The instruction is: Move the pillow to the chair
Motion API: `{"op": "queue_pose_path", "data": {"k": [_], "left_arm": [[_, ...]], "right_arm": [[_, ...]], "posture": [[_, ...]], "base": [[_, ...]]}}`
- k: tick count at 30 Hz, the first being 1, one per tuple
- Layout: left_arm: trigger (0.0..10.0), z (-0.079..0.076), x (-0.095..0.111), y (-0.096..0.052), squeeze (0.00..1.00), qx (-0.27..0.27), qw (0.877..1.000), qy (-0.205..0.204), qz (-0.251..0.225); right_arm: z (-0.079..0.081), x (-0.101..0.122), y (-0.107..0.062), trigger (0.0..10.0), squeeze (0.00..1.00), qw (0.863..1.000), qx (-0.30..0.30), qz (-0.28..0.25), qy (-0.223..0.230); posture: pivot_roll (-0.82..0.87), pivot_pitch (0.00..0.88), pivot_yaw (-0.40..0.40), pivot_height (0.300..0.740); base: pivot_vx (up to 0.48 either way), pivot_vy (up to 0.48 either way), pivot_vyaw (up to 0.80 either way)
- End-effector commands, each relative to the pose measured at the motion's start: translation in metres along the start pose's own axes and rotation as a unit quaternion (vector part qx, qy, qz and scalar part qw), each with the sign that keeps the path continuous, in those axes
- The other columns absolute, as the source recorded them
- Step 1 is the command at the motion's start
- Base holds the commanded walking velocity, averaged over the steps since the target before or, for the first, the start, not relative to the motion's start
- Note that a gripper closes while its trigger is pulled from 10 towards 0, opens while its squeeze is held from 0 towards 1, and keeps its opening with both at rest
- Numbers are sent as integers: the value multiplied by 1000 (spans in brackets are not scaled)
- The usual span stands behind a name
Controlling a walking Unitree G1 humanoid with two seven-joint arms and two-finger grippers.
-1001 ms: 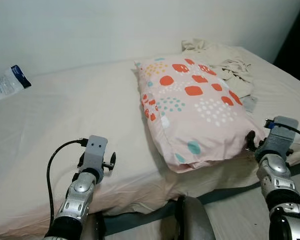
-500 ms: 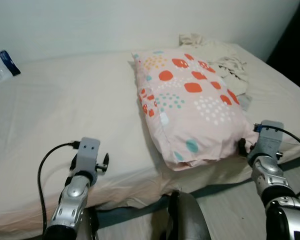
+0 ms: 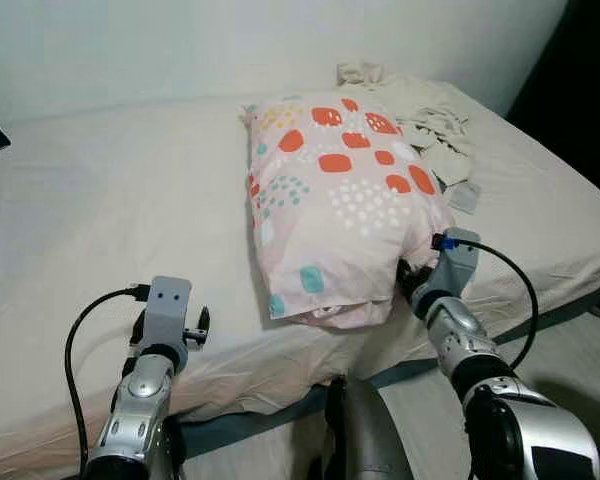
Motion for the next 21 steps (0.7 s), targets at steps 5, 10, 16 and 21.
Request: {"op": "queue_pose_path", "data": {"k": [5, 10, 16, 21], "left_arm": [[10000, 4, -6, -2, 0, 9, 1000, -2, 12], [10000, 11, -3, 1, 0, 21, 1000, 0, 9], [10000, 20, 0, 3, 0, 36, 999, 11, 4], [10000, 33, -1, 3, 0, 58, 998, 25, 5]], "right_arm": [[147, -7, -5, 0, 0, 976, 218, 13, 9], [262, 24, -41, 0, 0, 919, 392, -26, 28], [338, 64, -86, 0, 0, 863, 499, -78, 34], [377, 91, -121, 0, 0, 823, 554, -117, 50]], "posture": [[14, 203, -88, 536], [14, 197, -89, 536], [12, 190, -90, 536], [11, 187, -86, 536]], "base": [[0, 0, 0], [0, 0, 0], [0, 0, 0], [0, 0, 0]]}}
Point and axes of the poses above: a point about 5 cm out from each wrist's last joint towards the gripper, its own y axis pointing out of the wrist towards the gripper, its own x axis along the axis of the wrist's last joint, z = x × y, the point moved 5 cm from there along y, pointing out of the wrist towards the gripper, and after that the axes turned 2 degrees about -y, right-handed, at the moved point
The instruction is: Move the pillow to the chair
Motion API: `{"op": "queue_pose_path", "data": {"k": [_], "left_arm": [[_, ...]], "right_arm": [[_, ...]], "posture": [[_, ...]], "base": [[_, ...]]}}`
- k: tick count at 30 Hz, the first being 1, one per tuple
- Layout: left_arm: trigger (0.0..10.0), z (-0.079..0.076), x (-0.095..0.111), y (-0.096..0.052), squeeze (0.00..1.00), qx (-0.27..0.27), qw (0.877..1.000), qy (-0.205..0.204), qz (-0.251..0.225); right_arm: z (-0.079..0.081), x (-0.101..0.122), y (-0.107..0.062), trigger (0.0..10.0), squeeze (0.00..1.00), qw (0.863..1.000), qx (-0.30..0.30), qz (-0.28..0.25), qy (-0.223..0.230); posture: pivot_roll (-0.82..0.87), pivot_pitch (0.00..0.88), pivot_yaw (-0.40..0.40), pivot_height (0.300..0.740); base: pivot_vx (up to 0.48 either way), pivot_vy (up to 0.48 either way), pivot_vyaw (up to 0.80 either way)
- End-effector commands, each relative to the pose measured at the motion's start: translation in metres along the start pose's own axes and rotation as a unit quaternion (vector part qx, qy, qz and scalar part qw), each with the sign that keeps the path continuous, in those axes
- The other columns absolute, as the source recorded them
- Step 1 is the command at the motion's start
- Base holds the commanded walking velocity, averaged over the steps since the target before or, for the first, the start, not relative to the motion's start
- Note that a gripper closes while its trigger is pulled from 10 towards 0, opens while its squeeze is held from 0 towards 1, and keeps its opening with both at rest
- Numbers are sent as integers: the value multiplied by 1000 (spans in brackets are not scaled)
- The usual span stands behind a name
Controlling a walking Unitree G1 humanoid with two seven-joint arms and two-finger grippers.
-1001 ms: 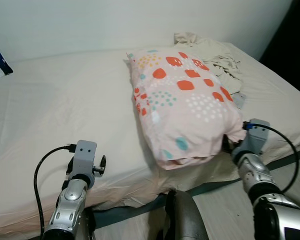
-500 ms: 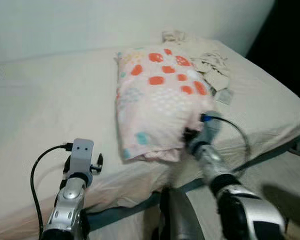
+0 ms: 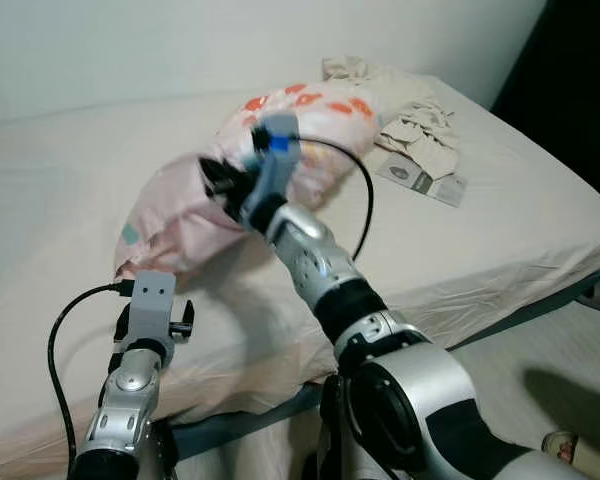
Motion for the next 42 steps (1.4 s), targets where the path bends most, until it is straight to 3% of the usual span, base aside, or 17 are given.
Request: {"op": "queue_pose_path", "data": {"k": [1, 9, 16, 17, 19, 20, 26, 27, 28, 29, 35, 36, 37, 39, 40, 41, 42], "left_arm": [[10000, 10, -9, -1, 0, 18, 1000, 15, 14], [10000, 32, -12, 1, 0, 71, 997, 22, 22], [10000, 26, -8, 5, 0, 62, 998, 19, 19], [10000, 24, -8, 5, 0, 59, 998, 14, 19], [10000, 23, -8, 6, 0, 58, 998, 11, 19], [10000, 19, -9, 5, 0, 49, 999, 4, 21], [10000, 14, -10, 5, 0, 42, 999, 3, 23], [10000, 14, -10, 5, 0, 41, 999, 3, 22], [10000, 13, -9, 5, 0, 40, 999, 3, 20], [10000, 14, -8, 5, 0, 39, 999, 1, 19], [10000, 19, -8, 9, 0, 32, 999, -8, 25], [10000, 21, -6, 11, 0, 30, 999, -6, 24], [10000, 23, -5, 13, 0, 28, 999, -3, 23], [10000, 26, -2, 15, 0, 27, 999, -2, 21], [10000, 26, -2, 15, 0, 27, 999, -2, 21], [10000, 26, 1, 18, 0, 23, 1000, 4, 19], [10000, 25, 1, 18, 0, 21, 1000, 6, 18]], "right_arm": [[93, -21, 23, 0, 0, 993, 93, -1, 75], [101, -2, 34, 0, 0, 994, 59, -36, 81], [113, -9, 41, 0, 0, 997, 37, -13, 72], [110, -14, 40, 902, 0, 997, 29, -3, 75], [108, -18, 39, 902, 0, 997, 23, 4, 78], [102, -29, 34, 10000, 1000, 996, 25, 16, 87], [85, -39, 26, 10000, 1000, 998, 7, 30, 54], [82, -37, 24, 10000, 275, 998, 15, 22, 50], [80, -35, 23, 10000, 275, 998, 21, 16, 49], [72, -32, 18, 10000, 0, 998, 25, 3, 50], [29, -27, -20, 10000, 0, 999, 18, -34, 34], [20, -34, -39, 10000, 192, 999, 21, -24, 28], [15, -43, -55, 10000, 1000, 1000, 24, -7, 19], [4, -65, -88, 10000, 1000, 999, 15, 36, -7], [4, -65, -88, 10000, 1000, 999, 15, 36, -7], [-25, -98, -130, 10000, 1000, 991, -51, 110, -54], [-35, -108, -145, 10000, 1000, 985, -76, 137, -76]], "posture": [[7, 185, -83, 536], [2, 180, -79, 536], [10, 181, -82, 536], [11, 180, -82, 536], [11, 180, -83, 536], [3, 180, -80, 536], [-2, 182, -73, 536], [-1, 182, -72, 536], [-1, 182, -72, 536], [-3, 181, -69, 536], [-14, 176, -54, 536], [-15, 175, -50, 536], [-18, 174, -45, 536], [-21, 175, -38, 536], [-21, 175, -38, 536], [-26, 174, -28, 536], [-26, 174, -27, 536]], "base": [[0, 0, 0], [0, 0, 0], [0, 0, 0], [0, 0, 0], [0, 0, 0], [0, 0, 0], [0, 0, 0], [0, 0, 0], [0, 0, 0], [0, 0, 0], [0, 0, 0], [0, 0, 0], [0, 0, 0], [0, 0, 0], [0, 0, 0], [0, 0, 0], [0, 0, 0]]}}
Point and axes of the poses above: a point about 5 cm out from each wrist's last joint towards the gripper, its own y axis pointing out of the wrist towards the gripper, its own x axis along the axis of the wrist's last joint, z = x × y, the point moved 5 cm from there along y, pointing out of the wrist towards the gripper, and after that the axes turned 2 degrees about -y, right-handed, at the moved point
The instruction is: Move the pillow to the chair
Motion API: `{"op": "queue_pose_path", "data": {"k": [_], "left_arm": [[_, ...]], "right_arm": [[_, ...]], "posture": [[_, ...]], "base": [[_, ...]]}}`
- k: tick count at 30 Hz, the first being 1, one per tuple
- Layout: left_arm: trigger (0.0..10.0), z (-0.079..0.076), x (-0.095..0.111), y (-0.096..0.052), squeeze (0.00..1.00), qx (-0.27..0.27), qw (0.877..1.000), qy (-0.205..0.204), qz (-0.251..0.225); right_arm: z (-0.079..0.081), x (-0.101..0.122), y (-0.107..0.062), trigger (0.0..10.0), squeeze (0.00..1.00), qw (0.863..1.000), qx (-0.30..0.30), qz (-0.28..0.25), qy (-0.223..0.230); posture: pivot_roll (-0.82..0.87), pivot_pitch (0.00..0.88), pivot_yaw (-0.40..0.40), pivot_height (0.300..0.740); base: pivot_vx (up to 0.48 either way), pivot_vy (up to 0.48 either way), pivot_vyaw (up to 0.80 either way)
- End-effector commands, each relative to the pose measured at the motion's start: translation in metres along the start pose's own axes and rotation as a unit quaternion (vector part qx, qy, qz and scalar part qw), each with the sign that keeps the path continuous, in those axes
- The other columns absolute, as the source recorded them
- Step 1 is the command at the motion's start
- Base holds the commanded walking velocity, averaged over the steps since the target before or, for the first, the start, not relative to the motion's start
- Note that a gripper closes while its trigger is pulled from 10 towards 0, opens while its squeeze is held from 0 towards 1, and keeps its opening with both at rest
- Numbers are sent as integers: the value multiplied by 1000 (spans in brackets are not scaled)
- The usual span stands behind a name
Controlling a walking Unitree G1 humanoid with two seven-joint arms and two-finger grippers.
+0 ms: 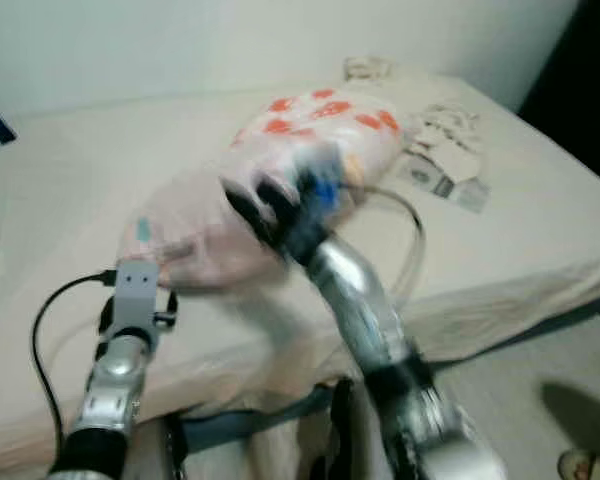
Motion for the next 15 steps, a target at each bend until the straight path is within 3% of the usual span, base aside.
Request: {"op": "queue_pose_path", "data": {"k": [1, 2, 3, 4, 6, 7, 8, 11, 12, 14, 15], "left_arm": [[10000, -2, -7, -1, 0, -9, 1000, 6, 10], [10000, -2, -7, -1, 0, -9, 1000, 6, 10], [10000, -5, -5, -1, 0, -20, 1000, 5, 7], [10000, -5, -5, -1, 0, -20, 1000, 5, 7], [10000, -7, -3, 0, 0, -30, 1000, 2, 4], [10000, -7, -3, 0, 0, -30, 1000, 2, 4], [10000, -8, -2, 1, 0, -35, 999, -3, 5], [10000, -9, -3, 5, 0, -55, 997, -50, 25], [10000, -9, -3, 5, 0, -55, 997, -50, 25], [10000, -11, -1, 6, 0, -72, 991, -105, 37], [10000, -11, -1, 6, 0, -72, 991, -105, 37]], "right_arm": [[-12, -12, -12, 10000, 965, 998, -33, 39, -49], [-12, -12, -12, 10000, 965, 998, -33, 39, -49], [-30, -22, -35, 10000, 0, 995, -74, 49, -50], [-30, -22, -35, 10000, 0, 995, -74, 49, -50], [-45, -24, -60, 10000, 0, 991, -118, 44, -54], [-45, -24, -60, 10000, 0, 991, -118, 44, -54], [-50, -23, -71, 10000, 0, 988, -134, 39, -62], [-61, -22, -112, 10000, 0, 977, -188, 42, -88], [-61, -22, -112, 10000, 0, 977, -188, 42, -88], [-68, -32, -141, 10000, 0, 969, -224, 61, -88], [-68, -32, -141, 10000, 0, 969, -224, 61, -88]], "posture": [[-27, 172, -25, 536], [-27, 172, -25, 536], [-29, 171, -20, 536], [-29, 171, -20, 536], [-36, 168, -16, 536], [-36, 168, -16, 536], [-38, 166, -15, 536], [-39, 163, -16, 536], [-39, 163, -16, 536], [-45, 164, -16, 536], [-45, 164, -16, 536]], "base": [[0, 0, 0], [0, 0, 0], [0, 0, 0], [0, 0, 0], [0, 0, 0], [0, 0, 0], [0, 0, 0], [0, 0, 0], [0, 0, 0], [0, 0, 0], [0, 0, 0]]}}
Point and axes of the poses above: a point about 5 cm out from each wrist's last joint towards the gripper, its own y axis pointing out of the wrist towards the gripper, its own x axis along the axis of the wrist's last joint, z = x × y, the point moved 5 cm from there along y, pointing out of the wrist towards the gripper, and after that the axes turned 2 degrees about -y, right-handed, at the moved point
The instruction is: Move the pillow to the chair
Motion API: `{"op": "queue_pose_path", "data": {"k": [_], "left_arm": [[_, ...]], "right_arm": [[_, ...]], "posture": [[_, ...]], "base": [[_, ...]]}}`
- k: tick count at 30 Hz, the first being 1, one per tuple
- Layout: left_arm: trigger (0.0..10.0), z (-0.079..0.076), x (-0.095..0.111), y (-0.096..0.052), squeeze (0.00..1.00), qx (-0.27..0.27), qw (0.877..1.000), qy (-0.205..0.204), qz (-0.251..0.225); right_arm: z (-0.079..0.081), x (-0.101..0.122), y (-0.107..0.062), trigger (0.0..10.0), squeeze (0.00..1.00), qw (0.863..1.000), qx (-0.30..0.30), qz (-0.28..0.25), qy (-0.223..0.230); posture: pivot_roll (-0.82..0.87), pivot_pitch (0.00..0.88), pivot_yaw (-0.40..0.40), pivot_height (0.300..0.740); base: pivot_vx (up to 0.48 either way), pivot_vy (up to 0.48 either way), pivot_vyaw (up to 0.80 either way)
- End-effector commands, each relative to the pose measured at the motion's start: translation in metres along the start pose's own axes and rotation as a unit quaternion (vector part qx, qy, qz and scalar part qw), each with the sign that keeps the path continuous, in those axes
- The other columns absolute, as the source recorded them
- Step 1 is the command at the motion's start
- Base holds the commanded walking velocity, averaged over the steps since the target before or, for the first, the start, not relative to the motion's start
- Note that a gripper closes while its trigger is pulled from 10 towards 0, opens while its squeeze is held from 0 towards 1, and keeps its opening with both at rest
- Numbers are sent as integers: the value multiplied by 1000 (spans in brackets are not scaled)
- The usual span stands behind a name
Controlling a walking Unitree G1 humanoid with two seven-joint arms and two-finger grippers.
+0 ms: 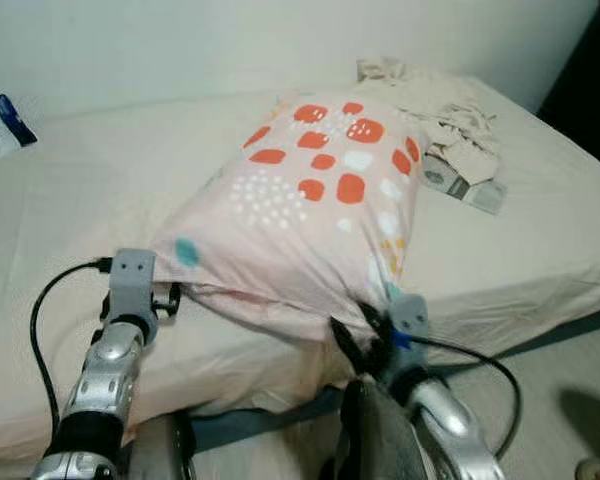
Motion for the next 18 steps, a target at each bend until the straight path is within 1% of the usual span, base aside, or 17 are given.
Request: {"op": "queue_pose_path", "data": {"k": [1, 2, 3, 4, 5, 6, 7, 8, 9, 11, 12, 13, 14, 15, 16, 17, 18], "left_arm": [[10000, 4, -10, -1, 945, 1, 999, -45, 24], [10000, 6, -10, -1, 945, 6, 998, -54, 25], [10000, 6, -10, -1, 945, 6, 998, -54, 25], [10000, 8, -11, -1, 1000, 12, 998, -63, 26], [10000, 7, -10, -1, 1000, 9, 996, -82, 27], [10000, 7, -10, -1, 1000, 9, 996, -82, 27], [10000, 5, -9, -2, 1000, -2, 994, -109, 26], [10000, -3, -8, -4, 1000, -30, 987, -158, 27], [10000, -3, -8, -4, 1000, -30, 987, -158, 27], [10000, -16, -13, -8, 1000, -77, 972, -214, 54], [10000, -23, -15, -12, 1000, -101, 965, -232, 64], [10000, -28, -19, -15, 1000, -119, 953, -267, 80], [10000, -31, -20, -18, 1000, -130, 944, -289, 89], [10000, -33, -23, -24, 1000, -149, 926, -334, 99], [10000, -33, -23, -24, 1000, -149, 926, -334, 99], [10000, -34, -24, -31, 1000, -167, 897, -394, 108], [10000, -35, -24, -35, 1000, -177, 884, -419, 106]], "right_arm": [[-13, -28, -26, 10000, 0, 998, -29, 47, -24], [-13, -37, -34, 10000, 0, 997, -30, 63, -34], [-13, -37, -34, 10000, 0, 997, -30, 63, -34], [-16, -46, -42, 10000, 0, 995, -42, 78, -41], [-20, -54, -50, 10000, 0, 993, -64, 91, -37], [-20, -54, -50, 10000, 0, 993, -64, 91, -37], [-26, -59, -57, 10000, 0, 990, -95, 100, -32], [-34, -64, -67, 10000, 0, 984, -142, 107, -15], [-34, -64, -67, 10000, 0, 984, -142, 107, -15], [-45, -67, -76, 10000, 0, 976, -191, 108, 6], [-50, -66, -78, 10000, 0, 972, -209, 104, 15], [-55, -64, -80, 10000, 0, 969, -224, 98, 30], [-57, -62, -81, 10000, 0, 968, -231, 93, 40], [-61, -57, -80, 10000, 0, 965, -242, 81, 59], [-61, -57, -80, 10000, 0, 965, -242, 81, 59], [-65, -53, -81, 10000, 0, 964, -248, 69, 68], [-67, -52, -81, 10000, 0, 963, -251, 68, 69]], "posture": [[-46, 165, -17, 536], [-46, 165, -17, 536], [-46, 165, -17, 536], [-46, 165, -18, 536], [-44, 169, -20, 536], [-44, 169, -20, 536], [-43, 169, -19, 536], [-46, 169, -18, 536], [-46, 169, -18, 536], [-45, 169, -17, 536], [-45, 171, -14, 536], [-47, 171, -11, 536], [-47, 171, -11, 536], [-53, 173, -5, 536], [-53, 173, -5, 536], [-54, 174, -4, 536], [-53, 175, -4, 536]], "base": [[0, 0, 0], [0, 0, 0], [0, 0, 0], [0, 0, 0], [0, 0, 0], [0, 0, 0], [0, 0, 0], [0, 0, 0], [0, 0, 0], [0, 0, 0], [0, 0, 0], [0, 0, 0], [0, 0, 0], [0, 0, 0], [0, 0, 0], [0, 0, 0], [0, 0, 0]]}}
Point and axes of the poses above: a point about 5 cm out from each wrist's last joint towards the gripper, its own y axis pointing out of the wrist towards the gripper, its own x axis along the axis of the wrist's last joint, z = x × y, the point moved 5 cm from there along y, pointing out of the wrist towards the gripper, and after that the axes turned 2 degrees about -y, right-handed, at the moved point
